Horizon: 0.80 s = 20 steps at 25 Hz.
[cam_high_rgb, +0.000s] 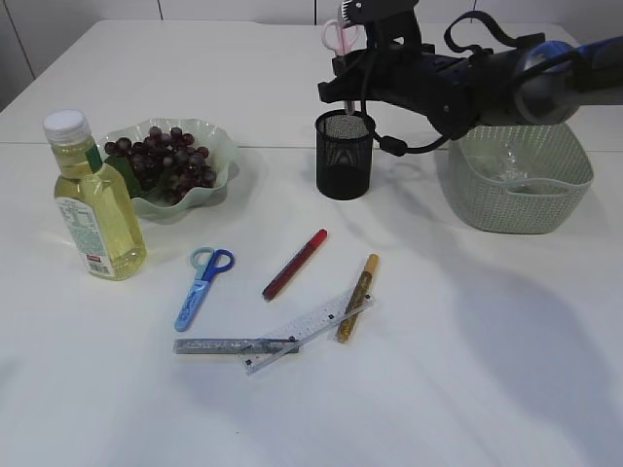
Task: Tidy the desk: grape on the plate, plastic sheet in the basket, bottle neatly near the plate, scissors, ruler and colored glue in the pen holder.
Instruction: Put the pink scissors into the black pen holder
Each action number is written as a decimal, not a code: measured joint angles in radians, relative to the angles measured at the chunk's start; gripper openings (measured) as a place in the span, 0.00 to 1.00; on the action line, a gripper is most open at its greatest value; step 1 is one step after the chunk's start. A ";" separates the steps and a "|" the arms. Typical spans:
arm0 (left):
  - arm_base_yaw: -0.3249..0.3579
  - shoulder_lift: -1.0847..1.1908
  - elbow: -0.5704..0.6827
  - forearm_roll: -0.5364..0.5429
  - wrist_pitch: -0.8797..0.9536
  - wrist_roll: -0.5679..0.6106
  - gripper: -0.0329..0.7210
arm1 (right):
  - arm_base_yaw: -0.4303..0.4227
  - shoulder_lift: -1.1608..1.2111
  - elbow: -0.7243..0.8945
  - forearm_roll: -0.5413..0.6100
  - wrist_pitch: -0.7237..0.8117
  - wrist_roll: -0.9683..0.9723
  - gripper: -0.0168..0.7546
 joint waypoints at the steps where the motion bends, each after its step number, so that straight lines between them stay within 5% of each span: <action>1: 0.000 0.000 0.000 0.000 0.000 0.000 0.63 | -0.004 0.004 0.000 0.005 -0.008 0.000 0.24; 20: 0.000 0.000 0.000 0.000 -0.002 0.000 0.63 | -0.013 0.060 -0.037 0.014 -0.031 0.010 0.24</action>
